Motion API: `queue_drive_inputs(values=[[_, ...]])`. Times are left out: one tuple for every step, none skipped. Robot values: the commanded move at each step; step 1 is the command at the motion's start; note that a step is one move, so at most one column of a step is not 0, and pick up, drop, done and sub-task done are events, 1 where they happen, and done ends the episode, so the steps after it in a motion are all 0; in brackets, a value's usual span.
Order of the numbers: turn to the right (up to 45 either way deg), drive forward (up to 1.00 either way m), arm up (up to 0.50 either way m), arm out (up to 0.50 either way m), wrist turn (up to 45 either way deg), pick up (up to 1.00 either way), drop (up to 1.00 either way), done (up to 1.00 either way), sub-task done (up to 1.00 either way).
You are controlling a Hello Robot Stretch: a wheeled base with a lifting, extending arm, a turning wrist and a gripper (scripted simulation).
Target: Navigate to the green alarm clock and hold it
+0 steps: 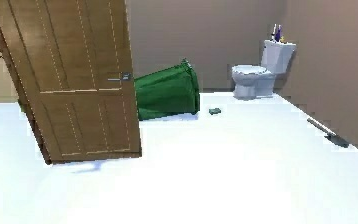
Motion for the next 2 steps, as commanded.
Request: queue_drive_inputs(values=[[0.0,0.35,0.0,0.0,0.0,0.0,0.0,0.0,0.0],[-45.0,0.0,0.0,0.0,0.0,0.0,0.0,0.0,0.0]])
